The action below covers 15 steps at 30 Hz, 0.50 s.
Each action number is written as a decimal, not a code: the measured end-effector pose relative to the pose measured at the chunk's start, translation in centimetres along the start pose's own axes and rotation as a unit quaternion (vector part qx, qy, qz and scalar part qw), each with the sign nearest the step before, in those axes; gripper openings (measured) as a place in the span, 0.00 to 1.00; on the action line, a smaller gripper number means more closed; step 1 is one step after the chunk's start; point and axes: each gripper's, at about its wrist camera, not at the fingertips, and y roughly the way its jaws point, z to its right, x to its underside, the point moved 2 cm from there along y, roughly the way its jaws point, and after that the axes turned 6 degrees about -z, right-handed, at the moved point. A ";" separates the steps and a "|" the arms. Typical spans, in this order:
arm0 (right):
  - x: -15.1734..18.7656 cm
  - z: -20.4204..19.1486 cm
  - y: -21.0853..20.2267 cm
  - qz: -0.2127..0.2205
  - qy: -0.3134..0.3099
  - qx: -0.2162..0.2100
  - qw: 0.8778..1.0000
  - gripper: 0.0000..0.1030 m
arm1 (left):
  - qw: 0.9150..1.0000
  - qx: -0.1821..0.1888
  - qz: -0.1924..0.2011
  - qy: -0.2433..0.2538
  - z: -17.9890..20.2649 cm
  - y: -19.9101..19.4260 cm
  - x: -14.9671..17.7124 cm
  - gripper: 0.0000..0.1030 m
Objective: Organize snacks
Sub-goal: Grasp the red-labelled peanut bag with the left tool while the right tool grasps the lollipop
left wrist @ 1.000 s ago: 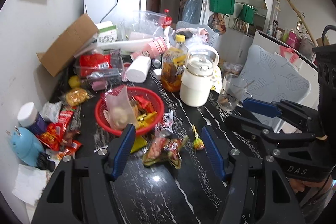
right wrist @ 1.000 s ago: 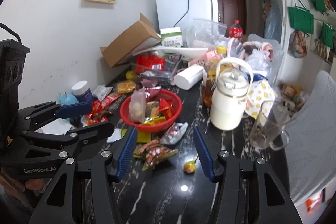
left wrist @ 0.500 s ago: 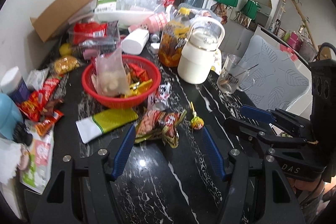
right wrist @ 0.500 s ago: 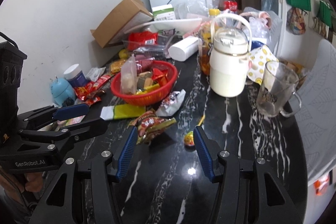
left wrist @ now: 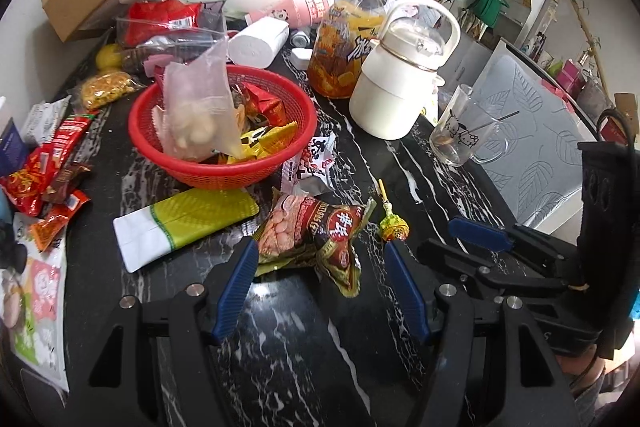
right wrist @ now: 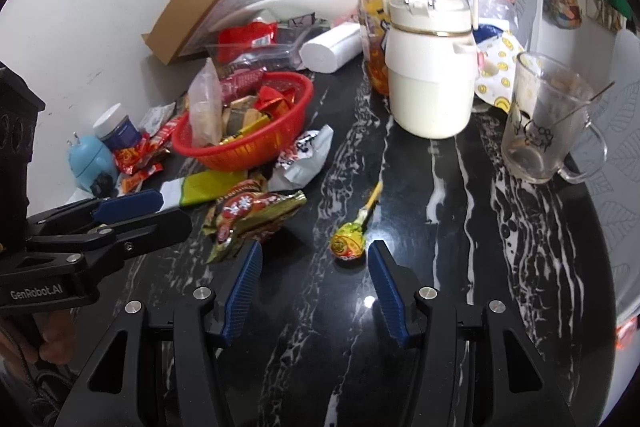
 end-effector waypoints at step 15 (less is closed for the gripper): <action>-0.8 2.2 4.6 -0.045 0.014 -0.006 0.999 0.52 | 0.998 0.027 -0.055 0.006 -1.3 5.2 -1.7 0.63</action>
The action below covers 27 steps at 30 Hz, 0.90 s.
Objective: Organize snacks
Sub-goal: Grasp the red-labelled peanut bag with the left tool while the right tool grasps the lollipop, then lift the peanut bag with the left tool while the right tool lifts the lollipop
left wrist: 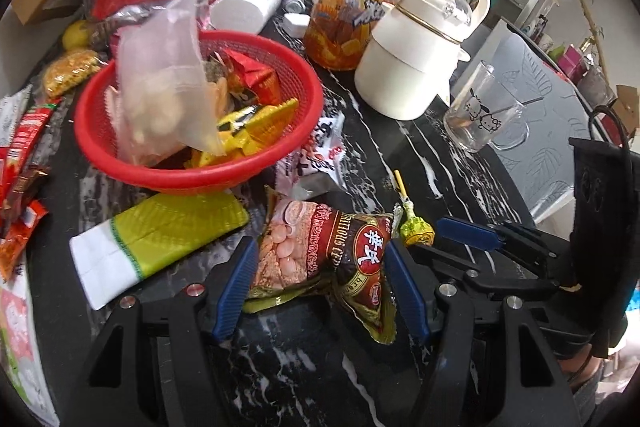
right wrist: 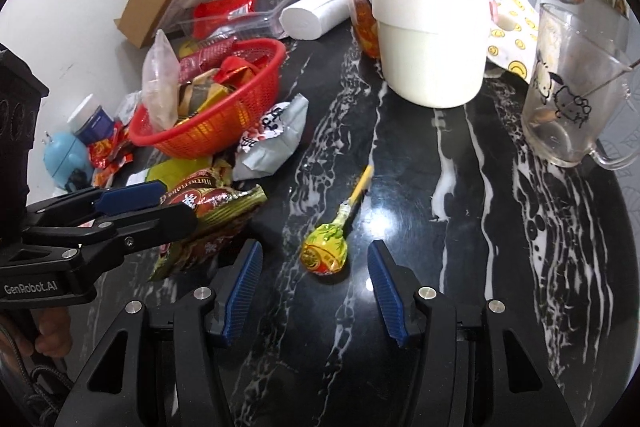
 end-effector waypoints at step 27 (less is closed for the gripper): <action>1.9 0.4 -0.4 -0.005 -0.008 0.003 1.000 0.24 | 0.997 -0.031 -0.016 0.064 2.3 1.3 1.8 0.65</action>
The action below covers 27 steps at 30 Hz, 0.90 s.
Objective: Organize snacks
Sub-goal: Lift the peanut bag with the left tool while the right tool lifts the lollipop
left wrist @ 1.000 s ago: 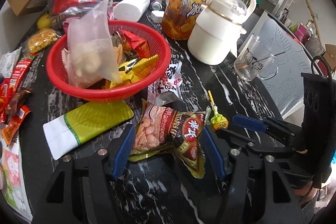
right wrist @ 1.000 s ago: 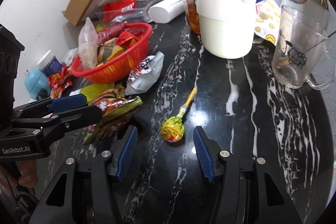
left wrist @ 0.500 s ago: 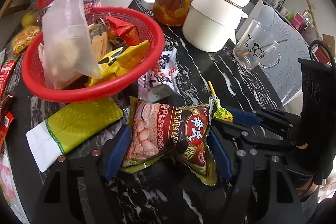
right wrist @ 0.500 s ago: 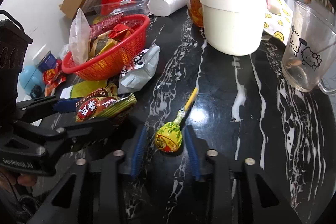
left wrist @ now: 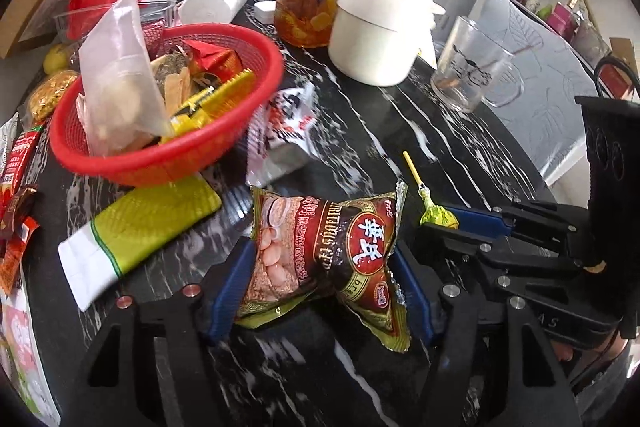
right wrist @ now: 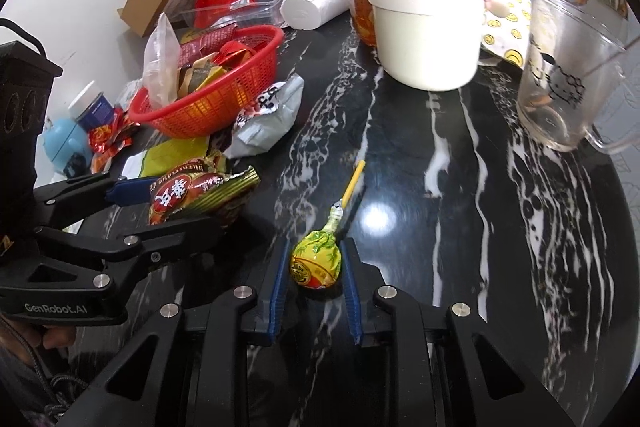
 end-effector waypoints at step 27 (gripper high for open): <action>7.1 -1.1 -3.6 -0.004 0.019 -0.006 1.000 0.24 | 0.999 -0.036 -0.033 0.022 3.5 0.1 4.6 0.70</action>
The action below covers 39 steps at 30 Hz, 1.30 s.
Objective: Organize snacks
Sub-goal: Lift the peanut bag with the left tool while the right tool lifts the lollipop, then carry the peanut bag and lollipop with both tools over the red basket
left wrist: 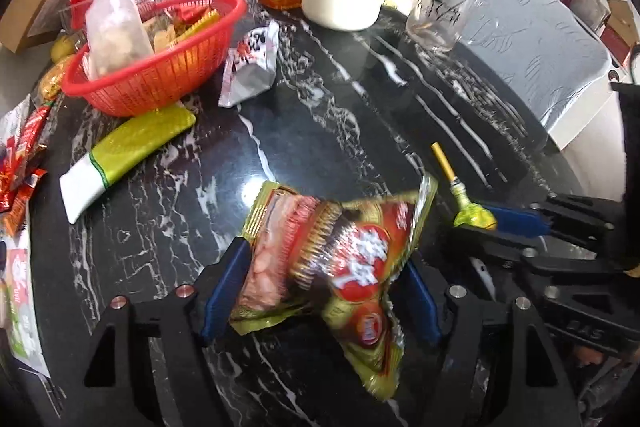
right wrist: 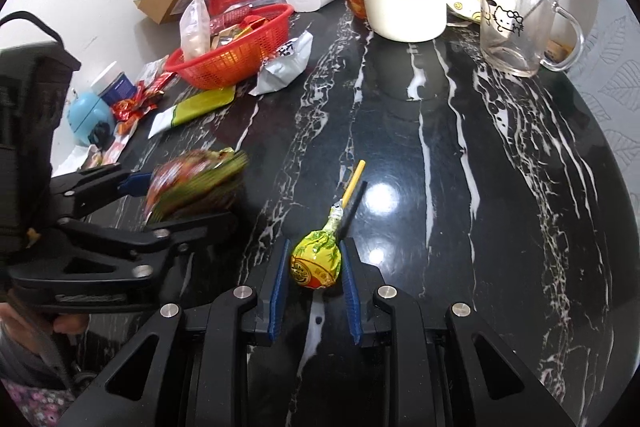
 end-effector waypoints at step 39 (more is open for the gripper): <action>-4.9 -5.2 -3.5 0.053 -0.080 -0.065 0.993 0.24 | 0.990 0.017 0.129 -0.056 -3.3 -11.2 -0.7 0.41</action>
